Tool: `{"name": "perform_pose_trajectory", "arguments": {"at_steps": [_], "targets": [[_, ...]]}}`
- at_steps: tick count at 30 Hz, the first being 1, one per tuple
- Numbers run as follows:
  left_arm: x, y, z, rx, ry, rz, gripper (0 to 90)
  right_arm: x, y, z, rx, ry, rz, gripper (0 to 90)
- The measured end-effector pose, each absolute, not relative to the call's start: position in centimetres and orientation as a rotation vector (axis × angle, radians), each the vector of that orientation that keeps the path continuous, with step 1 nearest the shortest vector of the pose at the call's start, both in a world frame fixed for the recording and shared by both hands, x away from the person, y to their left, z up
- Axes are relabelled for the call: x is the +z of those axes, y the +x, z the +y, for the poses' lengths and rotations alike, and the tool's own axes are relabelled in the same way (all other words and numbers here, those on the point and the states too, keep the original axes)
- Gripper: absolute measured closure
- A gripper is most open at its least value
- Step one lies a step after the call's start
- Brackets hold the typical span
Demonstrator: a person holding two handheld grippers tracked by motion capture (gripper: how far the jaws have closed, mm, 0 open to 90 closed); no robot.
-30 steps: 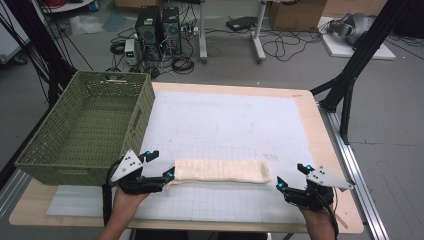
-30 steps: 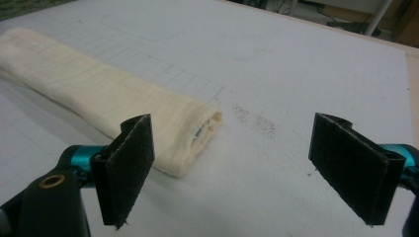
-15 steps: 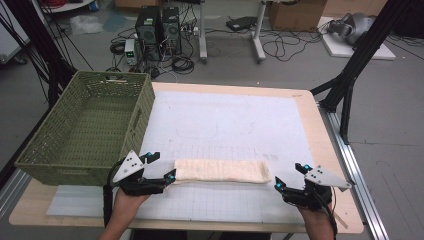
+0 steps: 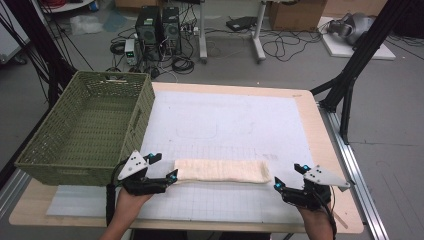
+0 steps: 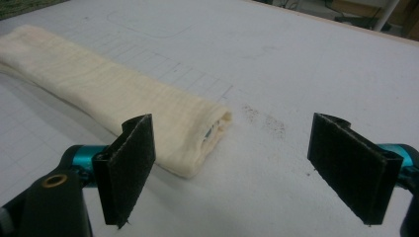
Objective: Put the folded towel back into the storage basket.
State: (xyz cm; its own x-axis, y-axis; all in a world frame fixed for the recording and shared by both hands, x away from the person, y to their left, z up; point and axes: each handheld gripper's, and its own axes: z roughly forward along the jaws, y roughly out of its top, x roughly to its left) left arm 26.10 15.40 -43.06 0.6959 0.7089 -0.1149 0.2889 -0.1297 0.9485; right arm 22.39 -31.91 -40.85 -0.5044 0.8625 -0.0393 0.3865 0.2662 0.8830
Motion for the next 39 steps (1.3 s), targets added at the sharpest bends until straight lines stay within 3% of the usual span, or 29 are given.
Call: {"name": "perform_pose_trajectory", "arguments": {"at_steps": [32, 39], "targets": [[-44.5, 29.8, 13.0, 0.351, 1.865, 0.991, 22.2, -41.1, 22.4, -31.9, 1.164, 1.148, 2.013, 16.9], [-44.6, 30.2, 13.1, 0.345, 1.866, 1.035, 28.5, -41.1, 22.4, -31.8, 1.167, 1.146, 2.011, 16.9]]}}
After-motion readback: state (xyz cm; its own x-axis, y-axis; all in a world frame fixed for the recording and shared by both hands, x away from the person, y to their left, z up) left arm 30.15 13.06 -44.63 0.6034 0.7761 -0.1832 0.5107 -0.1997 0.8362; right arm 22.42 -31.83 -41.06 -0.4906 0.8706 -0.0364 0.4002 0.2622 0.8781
